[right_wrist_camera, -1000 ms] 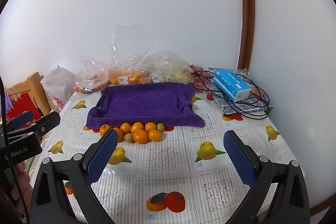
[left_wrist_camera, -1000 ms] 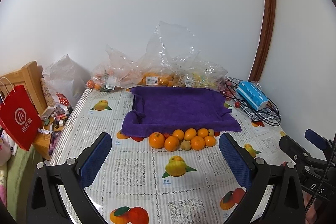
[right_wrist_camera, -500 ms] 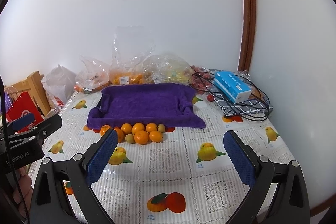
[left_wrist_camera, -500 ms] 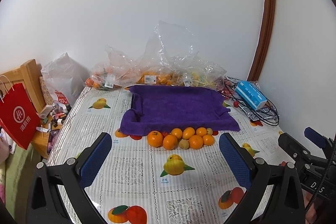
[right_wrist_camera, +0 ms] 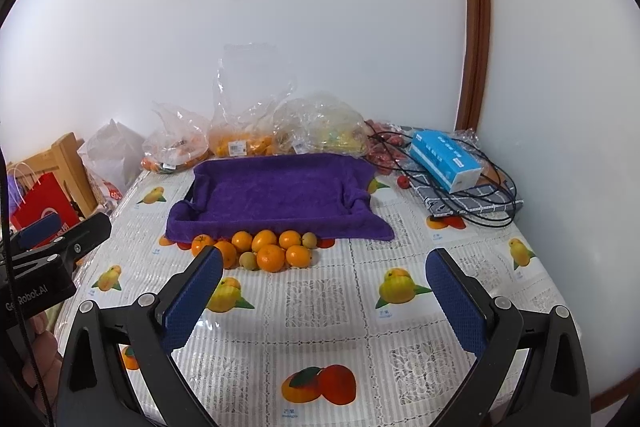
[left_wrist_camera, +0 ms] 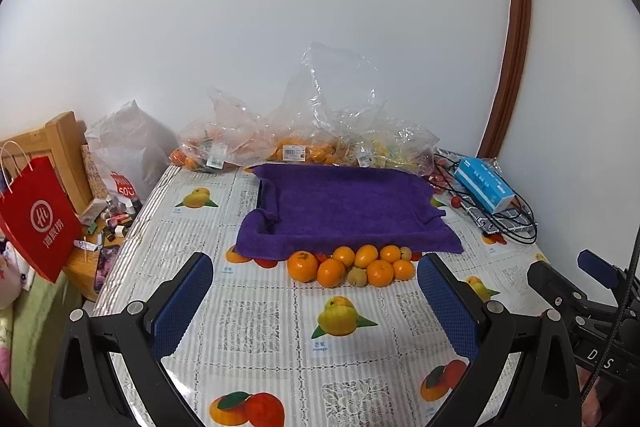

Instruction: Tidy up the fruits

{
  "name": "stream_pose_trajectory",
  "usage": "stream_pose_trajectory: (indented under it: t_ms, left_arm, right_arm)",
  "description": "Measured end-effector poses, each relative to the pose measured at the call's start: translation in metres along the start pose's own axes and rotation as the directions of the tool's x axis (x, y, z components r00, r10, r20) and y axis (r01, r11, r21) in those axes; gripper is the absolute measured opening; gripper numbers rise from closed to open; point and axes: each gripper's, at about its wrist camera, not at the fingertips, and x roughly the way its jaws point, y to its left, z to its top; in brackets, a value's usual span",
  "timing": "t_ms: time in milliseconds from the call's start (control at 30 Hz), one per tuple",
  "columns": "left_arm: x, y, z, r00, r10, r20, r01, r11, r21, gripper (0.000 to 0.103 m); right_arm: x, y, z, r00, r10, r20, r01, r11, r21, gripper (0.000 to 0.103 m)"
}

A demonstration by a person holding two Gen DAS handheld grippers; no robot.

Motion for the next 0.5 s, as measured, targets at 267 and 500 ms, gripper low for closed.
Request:
stream_pose_trajectory:
  t_ms: [267, 500]
  left_arm:
    - [0.002, 0.001, -0.002, 1.000, 0.008, 0.030, -0.008, 1.000, -0.006, 0.103]
    - [0.014, 0.003, -0.004, 0.999, -0.032, 0.027, 0.032, 0.999, 0.014, 0.103]
  right_arm:
    - [0.011, 0.002, 0.001, 1.000, -0.016, -0.021, 0.016, 1.000, -0.009, 0.101]
    - [0.018, 0.000, -0.001, 1.000, -0.014, -0.004, 0.014, 1.000, -0.008, 0.101]
